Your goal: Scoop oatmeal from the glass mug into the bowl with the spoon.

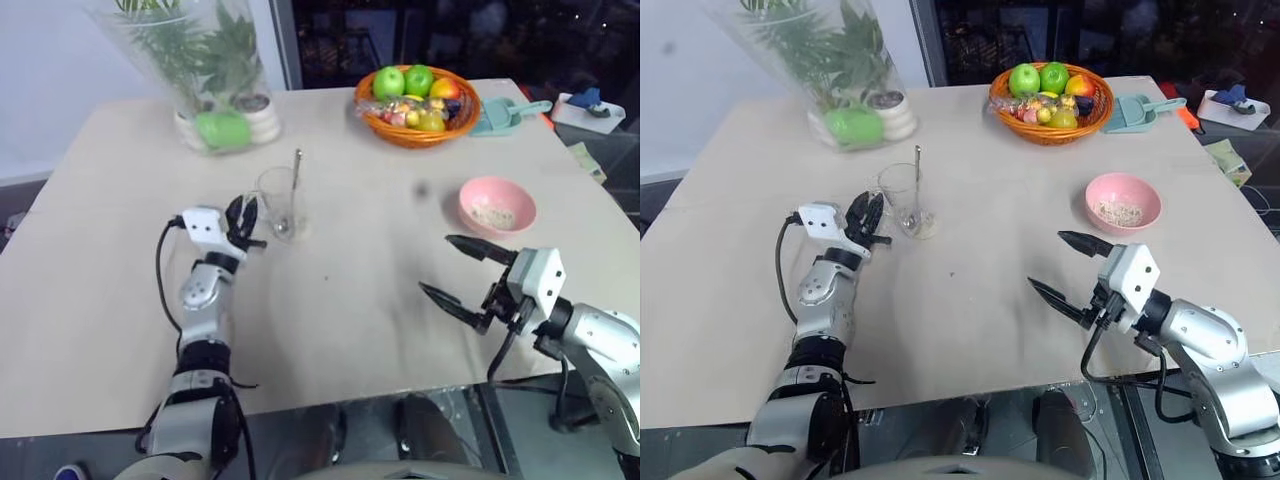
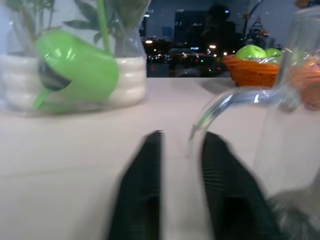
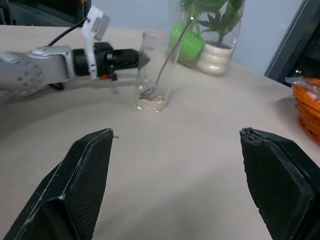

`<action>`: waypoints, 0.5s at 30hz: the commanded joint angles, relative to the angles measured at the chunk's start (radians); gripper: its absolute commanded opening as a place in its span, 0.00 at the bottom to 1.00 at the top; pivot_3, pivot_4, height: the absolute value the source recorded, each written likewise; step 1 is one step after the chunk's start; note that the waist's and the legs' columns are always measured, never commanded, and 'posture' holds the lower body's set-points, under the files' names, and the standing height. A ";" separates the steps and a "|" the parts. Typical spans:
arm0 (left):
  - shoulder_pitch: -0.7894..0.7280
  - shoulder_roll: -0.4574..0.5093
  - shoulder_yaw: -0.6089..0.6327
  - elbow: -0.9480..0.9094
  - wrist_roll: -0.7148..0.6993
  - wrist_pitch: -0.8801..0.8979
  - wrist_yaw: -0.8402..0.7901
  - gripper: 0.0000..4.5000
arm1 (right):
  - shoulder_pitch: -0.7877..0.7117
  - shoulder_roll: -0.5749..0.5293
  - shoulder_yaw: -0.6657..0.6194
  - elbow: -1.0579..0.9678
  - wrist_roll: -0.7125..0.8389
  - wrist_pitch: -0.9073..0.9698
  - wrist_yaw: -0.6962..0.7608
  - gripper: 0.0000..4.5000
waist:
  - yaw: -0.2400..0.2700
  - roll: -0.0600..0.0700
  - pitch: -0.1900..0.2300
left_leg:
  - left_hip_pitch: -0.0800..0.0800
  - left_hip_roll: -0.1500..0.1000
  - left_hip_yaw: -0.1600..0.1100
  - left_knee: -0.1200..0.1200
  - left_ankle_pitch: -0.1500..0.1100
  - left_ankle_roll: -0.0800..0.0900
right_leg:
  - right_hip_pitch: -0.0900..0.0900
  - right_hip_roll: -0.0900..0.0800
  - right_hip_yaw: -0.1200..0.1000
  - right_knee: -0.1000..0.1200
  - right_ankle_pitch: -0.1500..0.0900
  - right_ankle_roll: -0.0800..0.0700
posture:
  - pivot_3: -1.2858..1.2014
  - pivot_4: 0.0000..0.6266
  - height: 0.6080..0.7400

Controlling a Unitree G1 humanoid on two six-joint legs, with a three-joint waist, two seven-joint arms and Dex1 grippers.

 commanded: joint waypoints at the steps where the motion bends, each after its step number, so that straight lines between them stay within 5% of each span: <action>1: 0.042 -0.003 0.008 -0.111 -0.036 0.026 -0.011 0.72 | 0.009 -0.014 -0.039 -0.010 -0.003 -0.023 -0.001 0.91 | 0.001 0.000 0.000 | 0.000 0.000 0.000 0.000 0.000 0.000 | 0.000 0.000 0.000 -0.001 0.000 0.001 | 0.52 0.24 1.00; 6: 0.236 0.039 -0.016 -0.431 -0.089 0.187 -0.053 0.72 | 0.081 -0.063 -0.150 -0.001 0.019 -0.027 0.028 0.91 | 0.000 0.000 0.000 | -0.001 0.000 0.000 -0.001 -0.001 0.002 | 0.001 0.000 0.001 -0.004 0.001 0.001 | 0.52 0.24 1.00; 15: 0.661 0.253 0.012 -0.966 -0.283 0.562 -0.189 0.72 | 0.290 -0.124 -0.421 0.141 -0.005 -0.115 0.127 0.91 | 0.013 0.001 0.000 | 0.003 0.001 0.000 -0.002 -0.006 0.008 | 0.006 -0.001 0.001 -0.007 0.001 0.001 | 0.52 0.24 1.00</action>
